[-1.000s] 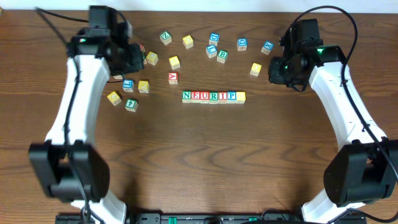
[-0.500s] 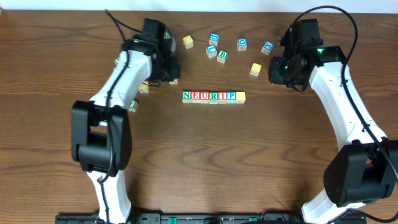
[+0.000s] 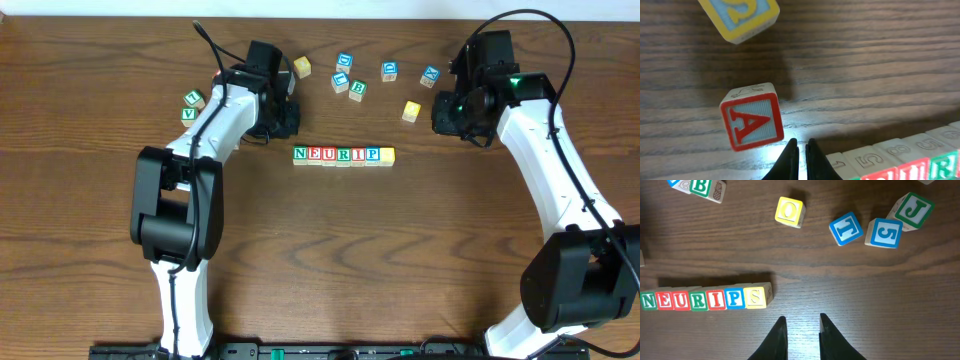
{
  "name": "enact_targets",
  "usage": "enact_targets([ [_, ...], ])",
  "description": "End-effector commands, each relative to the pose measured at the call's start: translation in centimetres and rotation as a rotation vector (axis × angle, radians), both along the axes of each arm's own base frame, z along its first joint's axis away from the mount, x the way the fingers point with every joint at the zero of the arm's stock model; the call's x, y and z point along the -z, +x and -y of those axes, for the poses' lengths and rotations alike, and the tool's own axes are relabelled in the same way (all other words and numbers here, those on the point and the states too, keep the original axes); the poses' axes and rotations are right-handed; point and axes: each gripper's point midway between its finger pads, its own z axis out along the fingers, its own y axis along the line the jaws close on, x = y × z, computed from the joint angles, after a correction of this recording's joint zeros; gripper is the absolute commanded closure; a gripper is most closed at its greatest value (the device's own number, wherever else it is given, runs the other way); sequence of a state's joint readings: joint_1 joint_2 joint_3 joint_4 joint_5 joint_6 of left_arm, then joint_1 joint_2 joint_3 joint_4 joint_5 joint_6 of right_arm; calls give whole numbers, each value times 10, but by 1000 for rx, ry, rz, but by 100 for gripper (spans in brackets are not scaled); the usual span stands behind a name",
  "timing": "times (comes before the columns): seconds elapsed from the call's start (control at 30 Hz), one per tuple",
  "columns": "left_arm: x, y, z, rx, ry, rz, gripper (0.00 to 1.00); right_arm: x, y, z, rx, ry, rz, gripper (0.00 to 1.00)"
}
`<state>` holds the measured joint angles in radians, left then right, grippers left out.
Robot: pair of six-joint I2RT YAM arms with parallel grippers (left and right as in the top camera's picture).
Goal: Spell out NEURIPS
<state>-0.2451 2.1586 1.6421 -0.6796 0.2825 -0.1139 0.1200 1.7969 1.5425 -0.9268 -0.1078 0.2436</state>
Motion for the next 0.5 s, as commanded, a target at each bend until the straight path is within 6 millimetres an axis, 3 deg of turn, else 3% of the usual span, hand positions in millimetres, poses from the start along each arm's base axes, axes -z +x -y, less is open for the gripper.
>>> enact_targets([
  [0.0, 11, -3, -5, 8, 22, -14, 92, -6, -1, 2, -8, -10, 16, 84],
  [0.17, 12, 5, -15, -11, 80, 18, 92, -6, -2, 3, -6, -15, 13, 84],
  [0.47, 14, 14, -57, -88, 248, 47, 92, -6, -2, 3, -7, -15, 12, 84],
])
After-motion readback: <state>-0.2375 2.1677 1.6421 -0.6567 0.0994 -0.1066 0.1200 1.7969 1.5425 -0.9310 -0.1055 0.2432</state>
